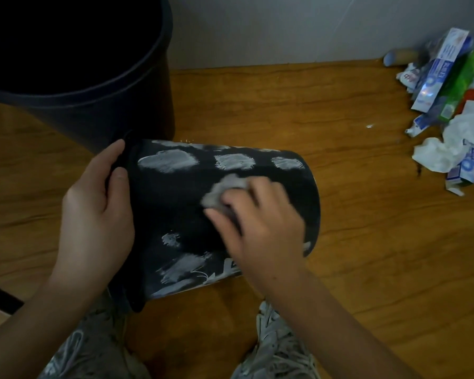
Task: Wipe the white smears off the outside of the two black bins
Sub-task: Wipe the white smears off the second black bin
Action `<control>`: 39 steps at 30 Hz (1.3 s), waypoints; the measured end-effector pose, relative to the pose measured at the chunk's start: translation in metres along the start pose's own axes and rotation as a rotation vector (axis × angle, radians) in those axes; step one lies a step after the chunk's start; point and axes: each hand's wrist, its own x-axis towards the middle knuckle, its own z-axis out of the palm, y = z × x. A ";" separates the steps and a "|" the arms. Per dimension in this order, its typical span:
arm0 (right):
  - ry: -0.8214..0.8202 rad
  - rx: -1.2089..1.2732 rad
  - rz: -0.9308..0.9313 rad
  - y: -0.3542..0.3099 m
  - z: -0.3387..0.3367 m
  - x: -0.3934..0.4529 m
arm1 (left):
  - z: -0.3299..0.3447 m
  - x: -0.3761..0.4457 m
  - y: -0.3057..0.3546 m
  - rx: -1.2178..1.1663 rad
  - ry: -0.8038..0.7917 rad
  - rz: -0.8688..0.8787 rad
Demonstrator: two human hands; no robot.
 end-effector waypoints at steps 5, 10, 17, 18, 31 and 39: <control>-0.097 0.136 -0.295 -0.022 0.013 0.016 | 0.003 0.000 -0.007 0.019 0.022 0.006; 0.013 0.034 -0.139 0.033 0.001 -0.002 | -0.001 0.001 0.000 -0.027 -0.001 -0.007; 0.120 -0.139 0.276 0.081 -0.019 -0.028 | -0.001 0.002 0.004 -0.035 -0.006 -0.014; 0.134 -0.129 0.277 0.074 -0.017 -0.024 | 0.000 0.003 0.003 -0.036 -0.007 -0.019; 0.191 -0.137 0.158 0.059 0.001 -0.040 | 0.002 0.004 -0.005 0.058 0.006 0.026; 0.178 -0.130 0.150 0.039 0.005 -0.012 | 0.002 0.007 -0.013 -0.002 0.004 0.018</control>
